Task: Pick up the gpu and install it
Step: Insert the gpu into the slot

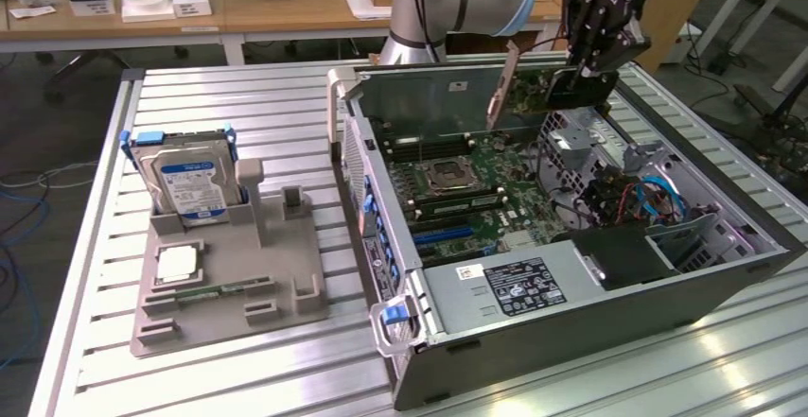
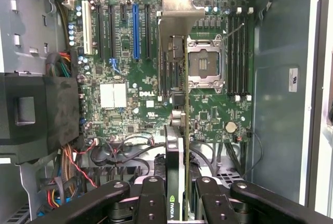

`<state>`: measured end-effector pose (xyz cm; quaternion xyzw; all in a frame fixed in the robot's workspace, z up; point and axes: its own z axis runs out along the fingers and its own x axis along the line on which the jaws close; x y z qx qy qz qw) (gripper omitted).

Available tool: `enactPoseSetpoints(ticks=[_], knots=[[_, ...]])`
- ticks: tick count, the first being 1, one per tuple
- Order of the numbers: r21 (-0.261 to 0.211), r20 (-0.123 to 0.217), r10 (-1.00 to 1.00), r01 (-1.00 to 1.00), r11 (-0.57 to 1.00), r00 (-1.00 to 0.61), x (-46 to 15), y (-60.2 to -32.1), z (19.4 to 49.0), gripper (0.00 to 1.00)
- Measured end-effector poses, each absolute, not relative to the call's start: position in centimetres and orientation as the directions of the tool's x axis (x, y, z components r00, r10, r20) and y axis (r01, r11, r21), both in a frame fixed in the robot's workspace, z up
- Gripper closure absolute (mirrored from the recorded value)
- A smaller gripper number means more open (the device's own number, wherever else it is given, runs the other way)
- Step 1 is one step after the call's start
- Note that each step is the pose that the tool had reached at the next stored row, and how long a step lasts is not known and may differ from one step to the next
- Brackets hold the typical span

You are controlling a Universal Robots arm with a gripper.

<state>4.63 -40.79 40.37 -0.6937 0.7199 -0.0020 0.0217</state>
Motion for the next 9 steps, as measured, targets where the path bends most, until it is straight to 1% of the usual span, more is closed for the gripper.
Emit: enactPoseSetpoints(ticks=[9], knots=[[-0.033, -0.028, -0.999, -0.999, 0.039, -0.038, 4.63, -41.03, 40.35, 0.73]])
